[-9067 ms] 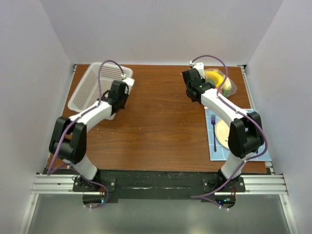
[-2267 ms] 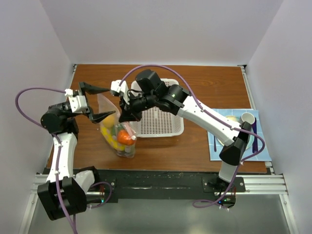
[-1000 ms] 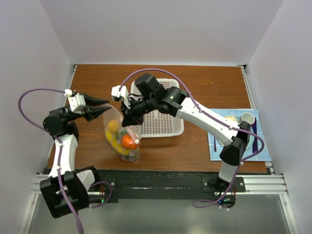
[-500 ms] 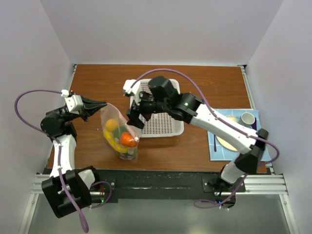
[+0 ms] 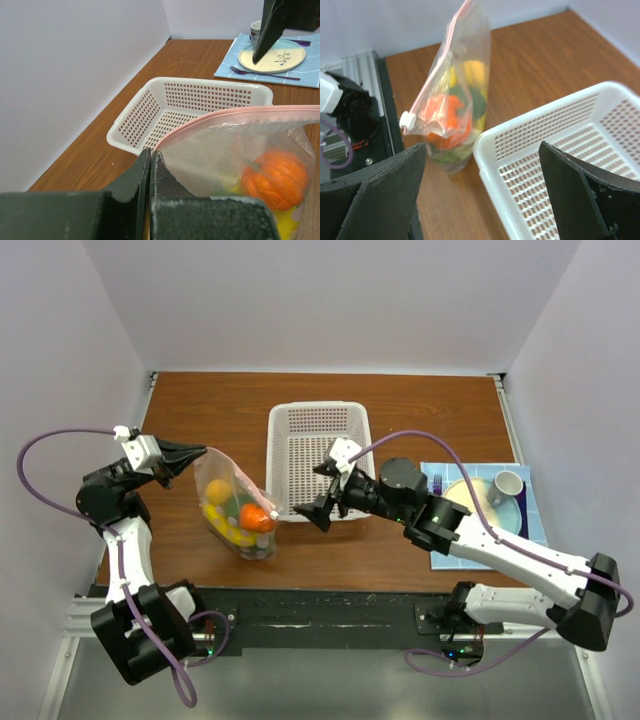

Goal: Open the zip-top bag and remove the fake food

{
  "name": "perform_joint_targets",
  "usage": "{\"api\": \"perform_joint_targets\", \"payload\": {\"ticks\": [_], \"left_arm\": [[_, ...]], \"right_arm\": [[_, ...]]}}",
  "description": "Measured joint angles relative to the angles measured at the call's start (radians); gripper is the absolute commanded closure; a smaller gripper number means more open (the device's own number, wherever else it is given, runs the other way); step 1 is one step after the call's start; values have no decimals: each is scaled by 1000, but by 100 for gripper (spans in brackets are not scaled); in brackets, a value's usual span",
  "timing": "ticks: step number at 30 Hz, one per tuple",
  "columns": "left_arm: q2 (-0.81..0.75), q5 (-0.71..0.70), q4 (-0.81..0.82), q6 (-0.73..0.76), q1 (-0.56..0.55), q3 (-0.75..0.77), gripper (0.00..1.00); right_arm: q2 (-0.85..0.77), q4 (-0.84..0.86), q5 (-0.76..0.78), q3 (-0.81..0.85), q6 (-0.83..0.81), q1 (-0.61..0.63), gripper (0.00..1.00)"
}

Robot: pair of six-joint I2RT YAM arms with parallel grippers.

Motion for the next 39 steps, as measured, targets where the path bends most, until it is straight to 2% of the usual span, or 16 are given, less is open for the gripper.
{"api": "perform_joint_targets", "payload": {"ticks": [4, 7, 11, 18, 24, 30, 31, 33, 34, 36, 37, 38, 39], "left_arm": [[-2, 0, 0, 0, 0, 0, 100], [-8, 0, 0, 0, 0, 0, 100], [-22, 1, 1, 0, 0, -1, 100], [-26, 1, 4, 0, 0, -2, 100], [-27, 1, 4, -1, 0, -2, 100], [-46, 2, 4, 0, 0, -6, 100], [-51, 2, 4, 0, 0, -9, 100], [-60, 2, 4, 0, 0, -14, 100], [-63, 2, 4, 0, 0, -16, 100], [-71, 2, 2, 0, 0, -19, 100], [-75, 2, -1, 1, 0, -19, 99], [-80, 2, -5, 2, 0, -19, 85], [-85, 2, -11, 9, 0, -19, 36]], "right_arm": [[58, 102, -63, -56, 45, 5, 4], [93, 151, -81, -55, 55, 28, 10], [105, 187, -108, -48, 60, 60, 12], [101, 204, -132, -35, 65, 84, 13], [104, 198, -128, -35, 60, 100, 21], [166, 193, -123, -6, 51, 100, 46], [179, 187, -119, 4, 48, 100, 54], [198, 171, -111, 26, 45, 100, 64], [203, 165, -106, 36, 37, 100, 73], [210, 149, -101, 58, 24, 100, 81], [211, 141, -99, 68, 17, 100, 90], [211, 131, -97, 79, 8, 100, 93], [213, 121, -97, 90, -2, 100, 95]]}}
